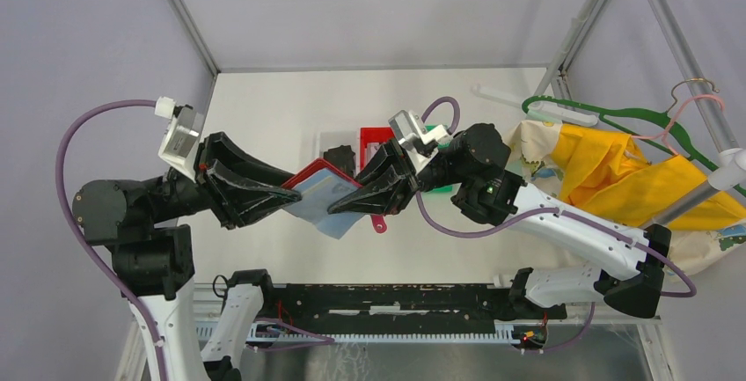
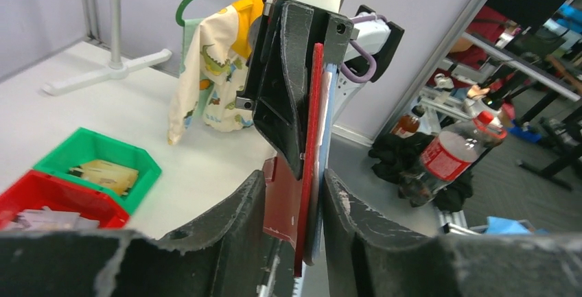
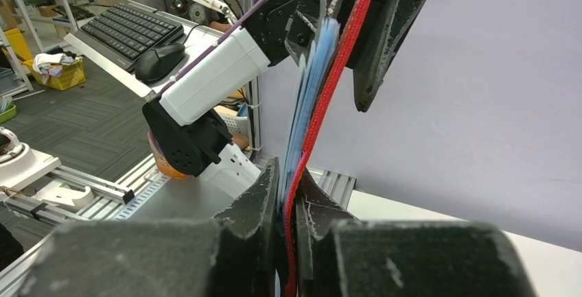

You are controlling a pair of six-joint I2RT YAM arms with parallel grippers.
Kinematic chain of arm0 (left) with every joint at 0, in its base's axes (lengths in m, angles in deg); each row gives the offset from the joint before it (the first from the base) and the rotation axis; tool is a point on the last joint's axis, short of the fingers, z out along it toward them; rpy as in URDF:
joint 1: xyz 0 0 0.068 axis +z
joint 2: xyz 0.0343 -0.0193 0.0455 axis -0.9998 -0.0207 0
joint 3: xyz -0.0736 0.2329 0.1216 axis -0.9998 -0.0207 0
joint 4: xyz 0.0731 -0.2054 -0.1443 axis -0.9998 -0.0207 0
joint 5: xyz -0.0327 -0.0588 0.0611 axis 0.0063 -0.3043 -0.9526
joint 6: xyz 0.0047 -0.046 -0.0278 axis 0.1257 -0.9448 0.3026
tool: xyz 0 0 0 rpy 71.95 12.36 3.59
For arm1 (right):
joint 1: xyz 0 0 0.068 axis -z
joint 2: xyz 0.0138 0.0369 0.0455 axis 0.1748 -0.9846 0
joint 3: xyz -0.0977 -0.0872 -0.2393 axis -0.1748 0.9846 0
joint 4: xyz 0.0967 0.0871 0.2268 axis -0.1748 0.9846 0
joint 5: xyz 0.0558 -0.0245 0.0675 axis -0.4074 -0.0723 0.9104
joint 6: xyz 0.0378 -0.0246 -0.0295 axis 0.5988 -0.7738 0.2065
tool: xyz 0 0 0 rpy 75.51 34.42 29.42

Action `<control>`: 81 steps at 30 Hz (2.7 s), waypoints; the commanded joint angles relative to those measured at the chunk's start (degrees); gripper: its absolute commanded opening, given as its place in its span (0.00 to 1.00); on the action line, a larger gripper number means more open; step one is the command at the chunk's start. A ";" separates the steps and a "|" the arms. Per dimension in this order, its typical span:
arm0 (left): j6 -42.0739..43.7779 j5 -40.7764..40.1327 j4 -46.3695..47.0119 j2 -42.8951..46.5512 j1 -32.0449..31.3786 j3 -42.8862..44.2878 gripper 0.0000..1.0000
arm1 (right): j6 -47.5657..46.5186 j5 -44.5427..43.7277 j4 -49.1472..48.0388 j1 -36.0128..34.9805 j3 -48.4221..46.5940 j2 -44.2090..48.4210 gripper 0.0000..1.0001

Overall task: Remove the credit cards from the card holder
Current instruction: Remove the credit card from the card holder.

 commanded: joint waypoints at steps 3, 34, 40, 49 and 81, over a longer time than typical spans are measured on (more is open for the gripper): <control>-14.05 -1.99 10.38 -1.00 -0.40 -4.19 0.40 | -0.93 2.49 -4.42 -0.80 -2.00 1.12 0.00; 10.26 -0.89 -6.26 1.84 -1.68 1.24 0.39 | -1.20 -0.21 -0.22 -0.78 -8.46 -4.19 0.00; 18.82 -1.41 -14.74 0.87 -1.64 4.59 0.39 | -0.98 0.14 -0.94 -0.80 -7.50 -3.63 0.00; 20.03 -0.05 -15.78 -0.36 -1.63 6.57 0.02 | -0.06 0.88 -5.87 -0.76 -4.22 -1.82 0.35; 6.02 -0.09 -11.48 -3.38 -1.64 1.06 0.06 | 2.52 -3.31 6.66 3.60 -4.75 -0.73 0.74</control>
